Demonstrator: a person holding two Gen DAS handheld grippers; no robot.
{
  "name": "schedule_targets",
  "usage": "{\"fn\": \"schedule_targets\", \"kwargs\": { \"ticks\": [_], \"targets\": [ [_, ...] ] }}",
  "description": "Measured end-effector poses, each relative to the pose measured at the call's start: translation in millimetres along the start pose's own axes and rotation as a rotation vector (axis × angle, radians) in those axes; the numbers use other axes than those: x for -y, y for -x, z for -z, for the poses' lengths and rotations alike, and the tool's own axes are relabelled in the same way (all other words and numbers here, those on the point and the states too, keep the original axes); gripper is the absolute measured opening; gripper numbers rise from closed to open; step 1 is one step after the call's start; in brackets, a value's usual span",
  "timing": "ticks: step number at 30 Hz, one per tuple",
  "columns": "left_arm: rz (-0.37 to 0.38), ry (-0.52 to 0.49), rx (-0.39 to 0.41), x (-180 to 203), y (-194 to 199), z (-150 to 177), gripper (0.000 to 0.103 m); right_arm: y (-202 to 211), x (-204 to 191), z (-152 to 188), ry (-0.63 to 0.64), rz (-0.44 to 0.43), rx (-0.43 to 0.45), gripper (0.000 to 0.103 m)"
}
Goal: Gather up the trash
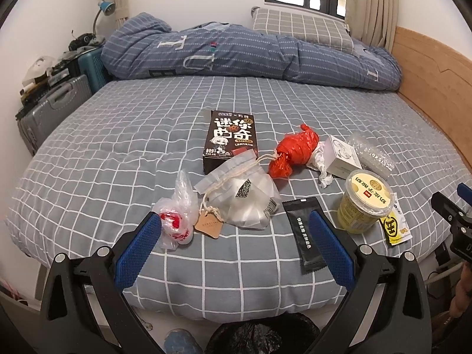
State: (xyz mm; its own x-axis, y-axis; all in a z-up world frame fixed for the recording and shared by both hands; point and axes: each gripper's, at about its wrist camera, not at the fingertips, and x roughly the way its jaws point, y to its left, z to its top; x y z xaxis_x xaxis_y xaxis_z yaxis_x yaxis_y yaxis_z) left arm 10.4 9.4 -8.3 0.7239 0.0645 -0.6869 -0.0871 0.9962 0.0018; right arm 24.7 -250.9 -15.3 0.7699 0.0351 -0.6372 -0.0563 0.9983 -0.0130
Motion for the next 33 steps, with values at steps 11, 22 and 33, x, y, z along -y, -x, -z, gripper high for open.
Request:
{"fn": "schedule_targets", "kwargs": {
  "ticks": [11, 22, 33],
  "targets": [
    [-0.009, -0.01, 0.01, 3.0, 4.4, 0.3, 0.097, -0.9, -1.7, 1.9, -0.006, -0.024, 0.004, 0.096],
    [-0.004, -0.005, 0.01, 0.3, 5.8, -1.7, 0.097, -1.5, 0.3, 3.3, -0.017, -0.018, 0.004, 0.096],
    [0.02, -0.016, 0.019, 5.7, 7.9, -6.0, 0.097, -1.9, 3.3, 3.1, -0.024, -0.012, 0.005, 0.096]
  ]
}}
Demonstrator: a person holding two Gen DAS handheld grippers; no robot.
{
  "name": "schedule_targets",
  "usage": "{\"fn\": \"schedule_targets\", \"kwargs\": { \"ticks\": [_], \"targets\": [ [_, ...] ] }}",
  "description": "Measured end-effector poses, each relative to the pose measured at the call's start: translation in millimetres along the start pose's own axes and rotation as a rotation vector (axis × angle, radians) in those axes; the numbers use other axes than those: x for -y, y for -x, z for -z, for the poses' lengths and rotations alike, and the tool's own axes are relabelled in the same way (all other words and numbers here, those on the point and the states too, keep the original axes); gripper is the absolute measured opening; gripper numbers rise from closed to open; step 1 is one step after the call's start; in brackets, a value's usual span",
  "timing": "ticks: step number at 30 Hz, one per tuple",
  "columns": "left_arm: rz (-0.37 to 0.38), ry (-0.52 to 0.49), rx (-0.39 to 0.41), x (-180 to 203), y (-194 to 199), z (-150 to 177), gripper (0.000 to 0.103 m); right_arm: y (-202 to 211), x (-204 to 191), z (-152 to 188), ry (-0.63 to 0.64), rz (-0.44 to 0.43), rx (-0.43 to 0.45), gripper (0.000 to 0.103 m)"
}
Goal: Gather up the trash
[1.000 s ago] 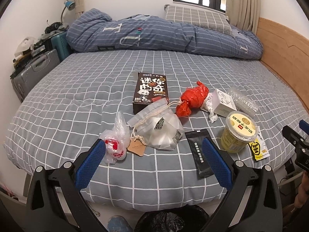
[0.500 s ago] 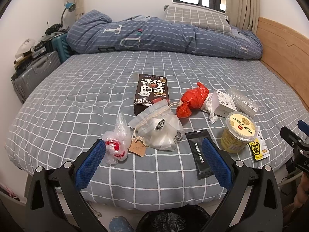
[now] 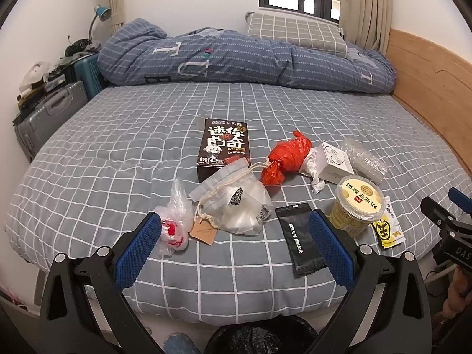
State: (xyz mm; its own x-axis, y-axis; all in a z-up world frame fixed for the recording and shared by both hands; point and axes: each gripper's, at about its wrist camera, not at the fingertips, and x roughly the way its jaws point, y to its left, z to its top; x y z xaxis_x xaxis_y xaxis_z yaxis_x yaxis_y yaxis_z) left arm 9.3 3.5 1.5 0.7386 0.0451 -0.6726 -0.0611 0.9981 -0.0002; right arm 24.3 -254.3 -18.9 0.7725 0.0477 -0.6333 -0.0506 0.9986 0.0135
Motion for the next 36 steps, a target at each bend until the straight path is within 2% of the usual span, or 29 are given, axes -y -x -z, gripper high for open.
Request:
{"fn": "schedule_targets", "kwargs": {
  "ticks": [21, 26, 36],
  "targets": [
    [0.005, 0.01, -0.008, -5.0, -2.4, -0.4, 0.097, -4.5, -13.8, -6.6, 0.015, -0.008, 0.001, 0.096],
    [-0.024, 0.031, -0.027, -18.5, -14.4, 0.5, 0.097, -14.5, -23.7, -10.1, 0.033, -0.023, -0.002, 0.096],
    [-0.095, 0.064, -0.094, -59.3, -54.3, 6.2, 0.097, -60.1, -46.5, -8.4, 0.056, -0.067, -0.058, 0.096]
  ]
}}
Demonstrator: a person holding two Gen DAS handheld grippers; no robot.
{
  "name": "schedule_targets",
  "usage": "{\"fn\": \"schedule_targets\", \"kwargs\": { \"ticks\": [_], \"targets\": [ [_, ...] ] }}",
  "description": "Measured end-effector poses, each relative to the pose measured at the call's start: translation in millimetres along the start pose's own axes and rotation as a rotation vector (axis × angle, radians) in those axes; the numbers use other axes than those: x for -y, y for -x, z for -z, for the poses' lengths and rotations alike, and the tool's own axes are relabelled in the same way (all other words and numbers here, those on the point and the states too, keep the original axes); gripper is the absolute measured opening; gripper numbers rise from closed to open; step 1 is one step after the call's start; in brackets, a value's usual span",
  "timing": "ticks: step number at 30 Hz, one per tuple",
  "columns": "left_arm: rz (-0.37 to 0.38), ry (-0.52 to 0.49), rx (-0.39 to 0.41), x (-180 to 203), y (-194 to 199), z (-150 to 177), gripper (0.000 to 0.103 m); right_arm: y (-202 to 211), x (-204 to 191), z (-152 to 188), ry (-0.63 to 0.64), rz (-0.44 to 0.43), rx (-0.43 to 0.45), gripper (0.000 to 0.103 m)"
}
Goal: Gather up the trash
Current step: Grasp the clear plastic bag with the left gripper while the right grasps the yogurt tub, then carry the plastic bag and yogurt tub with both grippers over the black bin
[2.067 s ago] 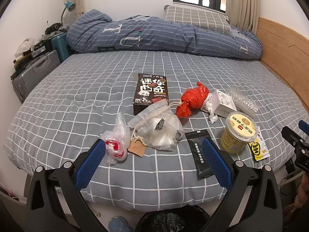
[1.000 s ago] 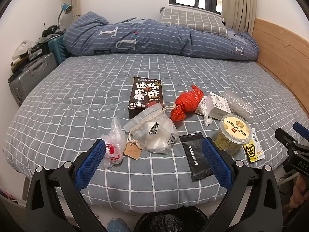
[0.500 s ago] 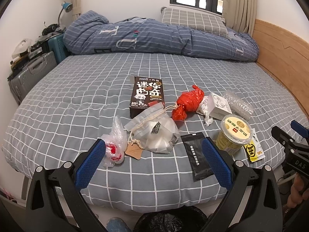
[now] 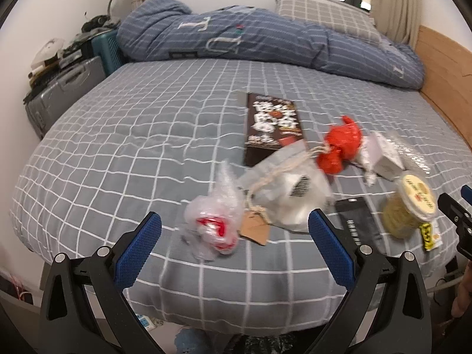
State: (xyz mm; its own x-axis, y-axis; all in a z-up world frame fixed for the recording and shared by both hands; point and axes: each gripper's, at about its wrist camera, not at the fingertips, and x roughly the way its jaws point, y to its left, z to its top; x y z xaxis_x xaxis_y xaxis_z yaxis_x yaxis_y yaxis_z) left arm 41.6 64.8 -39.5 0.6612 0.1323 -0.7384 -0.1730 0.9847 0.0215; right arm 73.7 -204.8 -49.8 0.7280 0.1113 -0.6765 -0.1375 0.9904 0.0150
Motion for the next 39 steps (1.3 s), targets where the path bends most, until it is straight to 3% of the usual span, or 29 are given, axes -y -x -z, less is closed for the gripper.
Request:
{"fn": "schedule_targets", "kwargs": {
  "ticks": [9, 17, 25, 32, 39],
  "targets": [
    [-0.009, 0.021, -0.076, -21.0, -42.0, 3.6, 0.095, -24.3, -16.2, -1.6, 0.011, -0.02, -0.026, 0.096],
    [0.018, 0.042, -0.118, -26.6, -65.0, 4.5, 0.081, -42.4, -20.9, -1.3, 0.005, -0.013, -0.049, 0.096],
    [0.041, 0.038, -0.133, -24.5, -72.9, 6.0, 0.062, -47.7, -10.9, -2.4, -0.033, -0.001, -0.053, 0.095],
    [0.047, 0.036, -0.12, -22.7, -76.2, 4.9, 0.057, -57.0, -10.1, 1.1, -0.043, -0.02, -0.08, 0.095],
    [0.054, 0.051, -0.118, -24.6, -75.4, 5.5, 0.055, -60.3, -8.6, 2.2, -0.049, -0.016, -0.087, 0.086]
  ]
}}
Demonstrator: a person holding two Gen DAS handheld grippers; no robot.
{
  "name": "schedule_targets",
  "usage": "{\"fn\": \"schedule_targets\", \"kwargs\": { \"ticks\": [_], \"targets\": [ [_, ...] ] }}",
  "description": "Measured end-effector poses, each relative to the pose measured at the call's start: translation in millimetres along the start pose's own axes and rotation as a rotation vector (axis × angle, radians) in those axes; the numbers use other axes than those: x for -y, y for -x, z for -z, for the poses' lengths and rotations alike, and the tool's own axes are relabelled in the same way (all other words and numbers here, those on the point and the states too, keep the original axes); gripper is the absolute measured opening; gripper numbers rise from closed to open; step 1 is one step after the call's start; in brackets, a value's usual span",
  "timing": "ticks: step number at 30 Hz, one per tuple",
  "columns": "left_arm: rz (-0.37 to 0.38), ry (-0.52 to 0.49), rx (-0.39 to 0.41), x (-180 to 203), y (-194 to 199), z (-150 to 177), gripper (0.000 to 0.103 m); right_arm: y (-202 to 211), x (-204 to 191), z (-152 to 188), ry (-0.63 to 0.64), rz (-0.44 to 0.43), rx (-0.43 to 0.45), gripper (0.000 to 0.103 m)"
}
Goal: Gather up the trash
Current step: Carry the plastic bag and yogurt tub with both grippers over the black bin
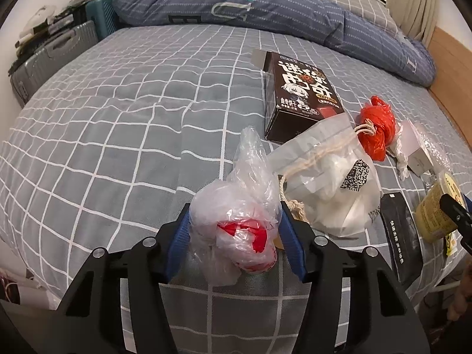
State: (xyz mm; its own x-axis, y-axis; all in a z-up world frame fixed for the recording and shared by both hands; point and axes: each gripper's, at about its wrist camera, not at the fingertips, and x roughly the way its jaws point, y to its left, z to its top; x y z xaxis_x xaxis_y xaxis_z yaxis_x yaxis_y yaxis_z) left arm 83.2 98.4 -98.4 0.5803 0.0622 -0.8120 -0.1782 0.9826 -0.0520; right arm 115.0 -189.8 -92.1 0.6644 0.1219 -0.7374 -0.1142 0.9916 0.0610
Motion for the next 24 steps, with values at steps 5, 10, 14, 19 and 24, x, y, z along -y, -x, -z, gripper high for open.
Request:
{"fn": "schedule_targets", "kwargs": {
  "ticks": [5, 10, 14, 19, 24],
  "targets": [
    [0.002, 0.003, 0.005, -1.6, 1.8, 0.3, 0.054, 2.0, -1.1, -0.4, 0.004, -0.006, 0.016, 0.085],
    [0.009, 0.006, 0.015, -1.1, 6.3, -0.8, 0.054, 5.8, -2.4, -1.3, 0.007, -0.008, 0.032, 0.085],
    [0.014, 0.002, 0.025, 1.5, 12.6, -1.7, 0.054, 11.7, -3.9, -3.5, 0.004, -0.008, 0.044, 0.085],
    [0.017, 0.003, 0.035, 3.0, 21.2, -3.2, 0.054, 20.3, -6.0, -5.1, 0.013, -0.007, 0.055, 0.085],
    [0.017, -0.001, 0.05, 6.4, 34.1, -5.9, 0.054, 33.3, -7.7, -7.5, 0.02, -0.006, 0.073, 0.085]
  ]
}}
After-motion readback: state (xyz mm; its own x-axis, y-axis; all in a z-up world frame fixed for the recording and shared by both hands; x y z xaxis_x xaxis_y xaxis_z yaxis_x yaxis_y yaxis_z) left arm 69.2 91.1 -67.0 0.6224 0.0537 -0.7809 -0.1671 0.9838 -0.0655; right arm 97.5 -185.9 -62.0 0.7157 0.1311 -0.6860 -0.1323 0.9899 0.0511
